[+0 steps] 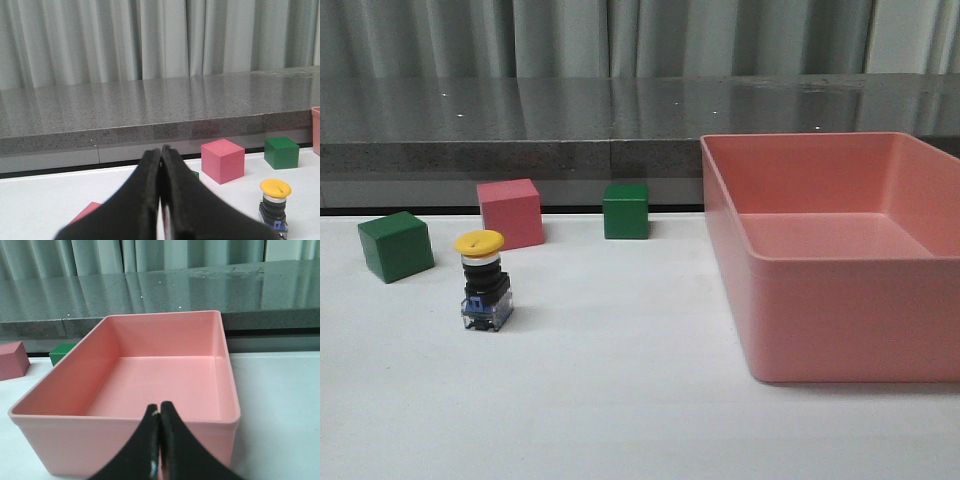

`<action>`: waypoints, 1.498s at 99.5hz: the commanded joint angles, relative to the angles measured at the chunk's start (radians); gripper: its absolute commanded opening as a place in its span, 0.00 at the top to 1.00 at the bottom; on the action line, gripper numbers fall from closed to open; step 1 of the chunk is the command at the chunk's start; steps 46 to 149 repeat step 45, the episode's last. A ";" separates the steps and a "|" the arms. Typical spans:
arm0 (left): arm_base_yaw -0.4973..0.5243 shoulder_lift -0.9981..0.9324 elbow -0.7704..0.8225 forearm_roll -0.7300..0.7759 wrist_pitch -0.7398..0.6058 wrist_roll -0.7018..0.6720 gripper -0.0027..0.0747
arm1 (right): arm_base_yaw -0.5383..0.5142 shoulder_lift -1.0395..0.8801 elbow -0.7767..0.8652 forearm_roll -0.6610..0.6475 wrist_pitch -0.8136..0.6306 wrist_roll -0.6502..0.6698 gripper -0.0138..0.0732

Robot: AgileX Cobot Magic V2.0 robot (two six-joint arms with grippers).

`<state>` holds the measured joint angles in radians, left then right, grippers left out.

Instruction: Place and stand button with both arms

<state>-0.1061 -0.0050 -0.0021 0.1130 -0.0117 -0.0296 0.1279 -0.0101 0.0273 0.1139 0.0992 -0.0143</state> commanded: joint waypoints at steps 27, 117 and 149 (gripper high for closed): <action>0.000 -0.031 0.047 -0.001 -0.079 -0.010 0.99 | -0.005 -0.021 -0.014 -0.009 -0.066 0.002 0.91; 0.000 -0.031 0.047 -0.001 -0.079 -0.010 0.99 | -0.005 -0.021 -0.014 -0.009 -0.066 0.002 0.91; 0.000 -0.031 0.047 -0.001 -0.079 -0.010 0.99 | -0.005 -0.021 -0.014 -0.009 -0.066 0.002 0.91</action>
